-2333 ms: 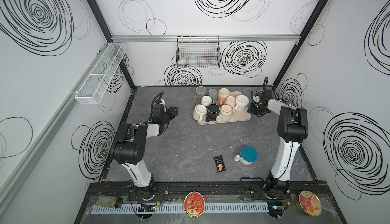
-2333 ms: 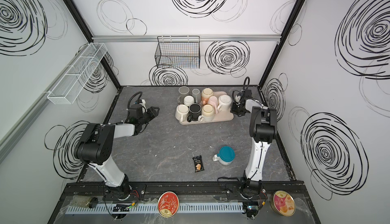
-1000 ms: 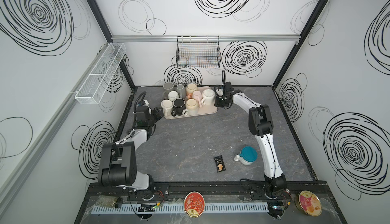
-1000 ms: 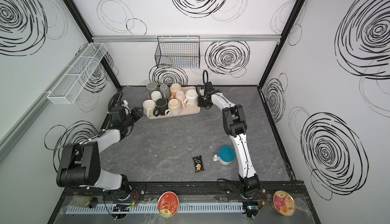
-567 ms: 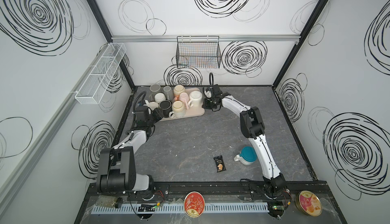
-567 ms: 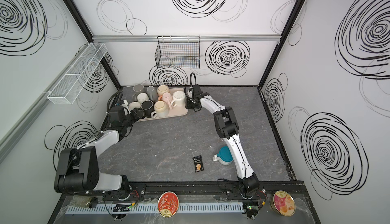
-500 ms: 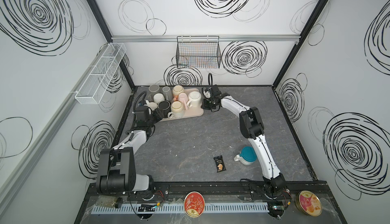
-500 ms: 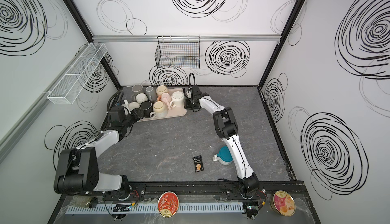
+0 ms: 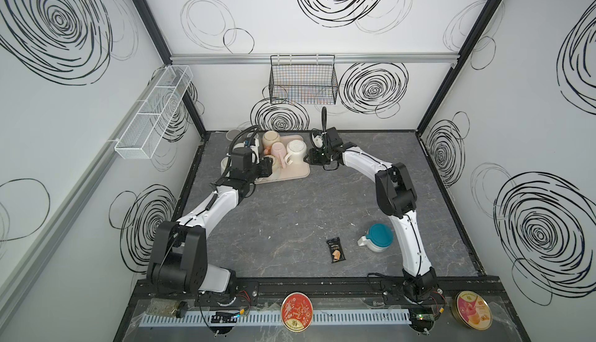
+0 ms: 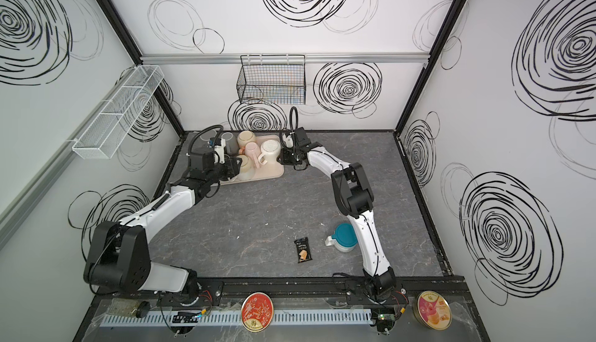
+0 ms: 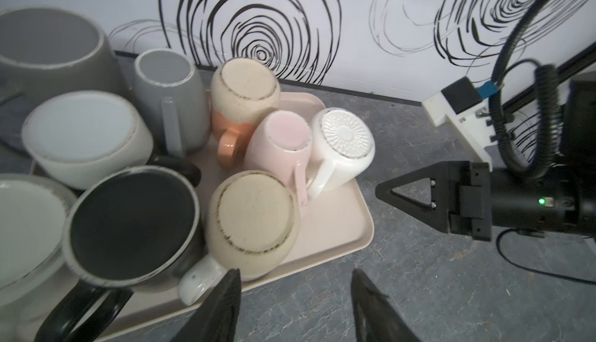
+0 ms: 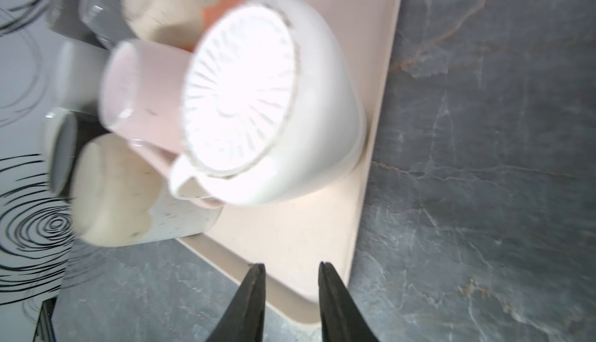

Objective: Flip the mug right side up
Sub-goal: 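Grasp the upside-down white embossed mug's handle with the left gripper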

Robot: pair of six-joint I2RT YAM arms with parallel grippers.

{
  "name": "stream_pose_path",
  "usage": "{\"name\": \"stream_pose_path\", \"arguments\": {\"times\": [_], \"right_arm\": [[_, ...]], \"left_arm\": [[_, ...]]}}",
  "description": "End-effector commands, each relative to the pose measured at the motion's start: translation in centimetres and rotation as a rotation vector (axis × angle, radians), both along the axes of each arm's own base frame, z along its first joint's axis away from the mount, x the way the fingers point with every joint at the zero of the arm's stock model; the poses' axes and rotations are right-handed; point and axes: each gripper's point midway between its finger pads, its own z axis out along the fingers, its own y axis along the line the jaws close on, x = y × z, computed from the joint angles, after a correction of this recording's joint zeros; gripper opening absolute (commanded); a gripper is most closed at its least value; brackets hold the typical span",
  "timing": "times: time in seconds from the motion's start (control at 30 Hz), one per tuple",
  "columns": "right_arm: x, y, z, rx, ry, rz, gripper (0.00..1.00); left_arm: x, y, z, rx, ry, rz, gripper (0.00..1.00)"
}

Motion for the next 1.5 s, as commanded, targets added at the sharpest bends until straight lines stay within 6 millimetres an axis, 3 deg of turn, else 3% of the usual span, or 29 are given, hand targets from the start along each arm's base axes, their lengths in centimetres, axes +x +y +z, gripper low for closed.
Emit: {"name": "stream_pose_path", "arguments": {"times": [0.0, 0.13, 0.33, 0.57, 0.97, 1.23, 1.47], "right_arm": [[0.0, -0.6, 5.1, 0.082, -0.105, -0.017, 0.33], [-0.9, -2.4, 5.9, 0.085, -0.127, -0.048, 0.34], [-2.0, -4.8, 5.0, 0.081, -0.107, -0.085, 0.34], [-2.5, -7.0, 5.0, 0.089, -0.081, -0.108, 0.34], [-4.1, -7.7, 3.3, 0.102, -0.034, -0.1, 0.35], [-4.3, -8.2, 3.5, 0.111, -0.033, -0.095, 0.35], [-4.7, -8.4, 4.2, 0.117, -0.042, -0.086, 0.36]], "left_arm": [[1.2, -1.6, -1.0, 0.171, 0.02, -0.071, 0.58], [2.9, -3.9, -2.6, 0.281, 0.061, -0.111, 0.6], [5.4, -6.7, -4.1, 0.331, 0.08, -0.153, 0.6], [8.1, -6.6, -5.7, 0.363, 0.128, -0.105, 0.57], [9.8, -7.4, -8.9, 0.46, 0.198, -0.139, 0.57], [10.1, -8.8, -10.1, 0.445, 0.199, -0.165, 0.56], [10.6, -9.7, -10.4, 0.439, 0.194, -0.159, 0.47]]}}
